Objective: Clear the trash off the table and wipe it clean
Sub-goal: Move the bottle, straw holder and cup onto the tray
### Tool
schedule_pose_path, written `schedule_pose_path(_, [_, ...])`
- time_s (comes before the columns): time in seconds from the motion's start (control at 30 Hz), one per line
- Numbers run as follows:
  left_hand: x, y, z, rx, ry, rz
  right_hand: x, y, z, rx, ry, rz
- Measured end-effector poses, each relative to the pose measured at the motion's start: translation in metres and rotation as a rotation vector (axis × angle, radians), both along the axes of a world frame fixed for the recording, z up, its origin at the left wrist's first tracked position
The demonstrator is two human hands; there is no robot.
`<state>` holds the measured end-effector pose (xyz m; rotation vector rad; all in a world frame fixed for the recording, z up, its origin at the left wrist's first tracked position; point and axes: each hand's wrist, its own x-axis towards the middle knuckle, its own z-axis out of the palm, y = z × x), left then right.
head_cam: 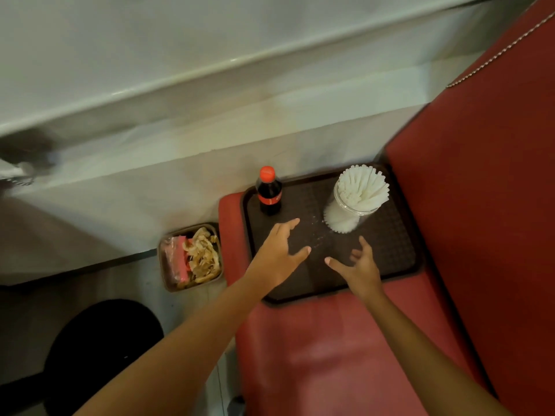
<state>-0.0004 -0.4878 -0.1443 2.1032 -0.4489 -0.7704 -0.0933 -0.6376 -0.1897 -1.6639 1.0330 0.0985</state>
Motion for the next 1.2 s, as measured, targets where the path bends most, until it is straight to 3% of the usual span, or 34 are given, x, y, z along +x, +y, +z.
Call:
schedule_pose_path(0.23, [-0.031, 0.070, 0.071, -0.175, -0.069, 0.276, 0.005, 0.060, 0.074, -0.065, -0.171, 0.149])
schedule_pose_path(0.7, [-0.076, 0.243, 0.171, -0.163, -0.430, 0.544, 0.023, 0.213, 0.191, -0.004, -0.411, 0.567])
schedule_pose_path(0.87, [-0.111, 0.317, 0.186, -0.118, -0.517, 0.745, 0.032, 0.282, 0.216, -0.003, -0.469, 0.737])
schedule_pose_path(1.2, [-0.211, 0.442, 0.195, -0.087, -0.494, 1.128, 0.004, 0.431, 0.232, 0.112, -0.491, 1.015])
